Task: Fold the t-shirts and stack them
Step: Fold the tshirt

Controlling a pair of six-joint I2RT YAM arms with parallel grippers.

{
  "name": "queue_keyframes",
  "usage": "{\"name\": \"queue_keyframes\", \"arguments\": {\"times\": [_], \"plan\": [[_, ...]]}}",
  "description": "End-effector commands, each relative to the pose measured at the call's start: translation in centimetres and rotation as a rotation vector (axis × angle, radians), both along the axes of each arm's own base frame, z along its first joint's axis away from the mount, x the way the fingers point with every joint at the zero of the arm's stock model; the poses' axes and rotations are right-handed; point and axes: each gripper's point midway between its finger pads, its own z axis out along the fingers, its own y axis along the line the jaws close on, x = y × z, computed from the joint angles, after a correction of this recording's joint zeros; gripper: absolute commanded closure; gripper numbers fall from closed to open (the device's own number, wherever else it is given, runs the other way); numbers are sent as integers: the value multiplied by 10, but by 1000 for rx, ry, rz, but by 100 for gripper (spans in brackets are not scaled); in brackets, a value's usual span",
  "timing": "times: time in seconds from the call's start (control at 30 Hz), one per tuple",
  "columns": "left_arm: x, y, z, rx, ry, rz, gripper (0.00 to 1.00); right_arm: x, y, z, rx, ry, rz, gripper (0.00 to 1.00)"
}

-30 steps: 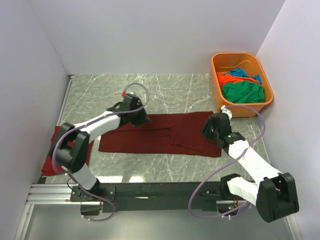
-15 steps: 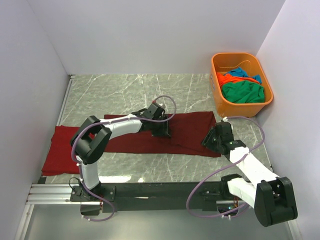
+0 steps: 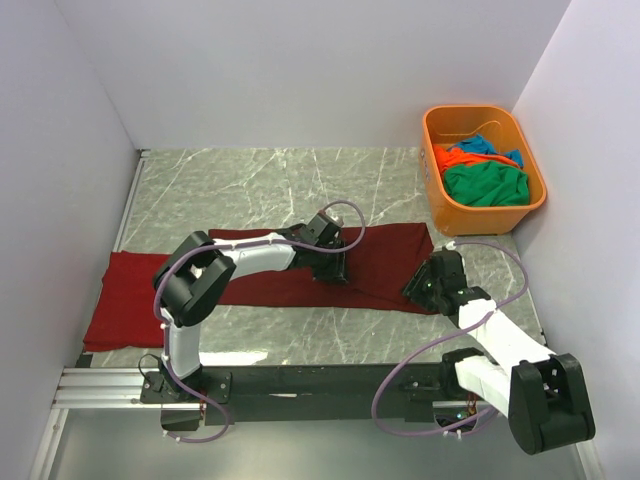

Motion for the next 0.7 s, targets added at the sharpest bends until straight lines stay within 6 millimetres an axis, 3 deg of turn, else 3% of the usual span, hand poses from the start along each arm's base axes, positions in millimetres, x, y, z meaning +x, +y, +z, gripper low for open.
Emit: {"name": "queue_keyframes", "arguments": {"times": [0.0, 0.2, 0.43, 0.67], "plan": [[4, -19, 16, -61, -27, -33, 53, 9, 6, 5, 46, -43, -3, 54], [0, -24, 18, -75, -17, -40, 60, 14, 8, 13, 59, -71, -4, 64], [0, -28, 24, -96, -12, -42, 82, 14, 9, 14, 63, -78, 0, 86], [0, -27, 27, -98, -15, -33, 94, 11, 1, 19, 30, -88, -16, 97]]}}
